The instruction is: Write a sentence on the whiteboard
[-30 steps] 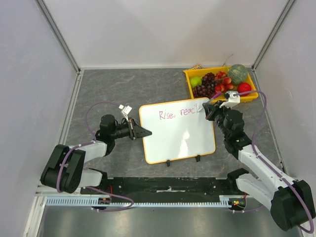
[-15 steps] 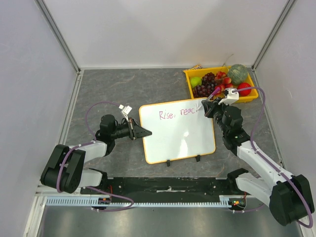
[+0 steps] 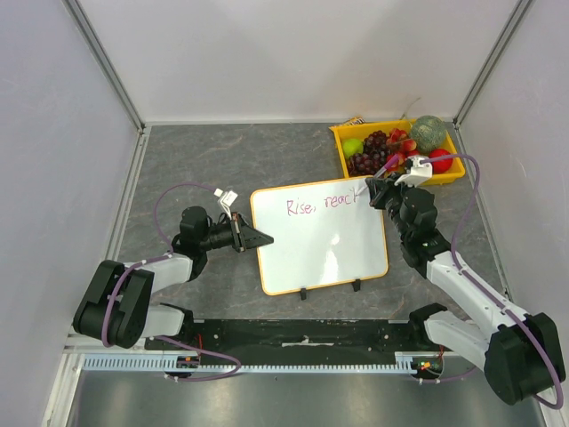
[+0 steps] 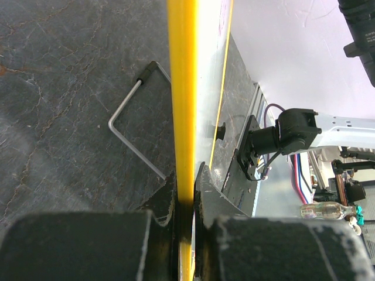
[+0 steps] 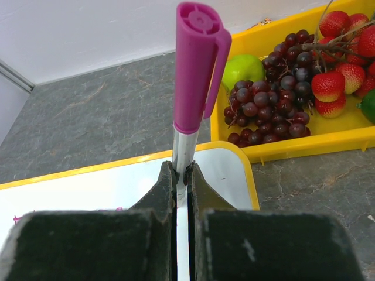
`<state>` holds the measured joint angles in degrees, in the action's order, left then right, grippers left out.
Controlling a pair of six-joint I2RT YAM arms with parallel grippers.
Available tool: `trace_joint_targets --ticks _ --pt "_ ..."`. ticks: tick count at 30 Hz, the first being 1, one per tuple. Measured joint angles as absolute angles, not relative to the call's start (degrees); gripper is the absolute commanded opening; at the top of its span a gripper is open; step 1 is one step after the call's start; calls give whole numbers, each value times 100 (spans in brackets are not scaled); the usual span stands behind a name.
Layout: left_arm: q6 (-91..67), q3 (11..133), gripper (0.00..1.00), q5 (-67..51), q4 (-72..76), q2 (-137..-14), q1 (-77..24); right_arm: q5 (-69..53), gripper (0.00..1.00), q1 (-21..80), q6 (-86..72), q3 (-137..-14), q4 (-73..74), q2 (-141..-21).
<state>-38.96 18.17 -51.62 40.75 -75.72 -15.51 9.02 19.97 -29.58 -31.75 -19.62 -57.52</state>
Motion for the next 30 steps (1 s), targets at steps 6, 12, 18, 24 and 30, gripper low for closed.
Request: trace_joint_targets --ticks 6,12,18,24,30 --pt "-3894 1817 2 -5162 4075 -7572 -1551 1002 0 1962 -2969 -3186 -1957 -5754" --pt "-3894 1817 2 -5162 4077 -7572 -1551 1044 0 1946 -3000 -3186 -1916 -5725" --pt "-3894 1817 2 -5164 4077 -7572 -1551 1035 0 1916 -2998 -3166 -1861 -5673" --pt "-3894 1817 2 -5162 4075 -7572 -1551 998 0 1896 -2998 -3065 -1837 -5570" --pt "-3894 1817 2 -5162 4075 -7572 -1551 930 0 1890 -2991 -2991 -1809 -5489"
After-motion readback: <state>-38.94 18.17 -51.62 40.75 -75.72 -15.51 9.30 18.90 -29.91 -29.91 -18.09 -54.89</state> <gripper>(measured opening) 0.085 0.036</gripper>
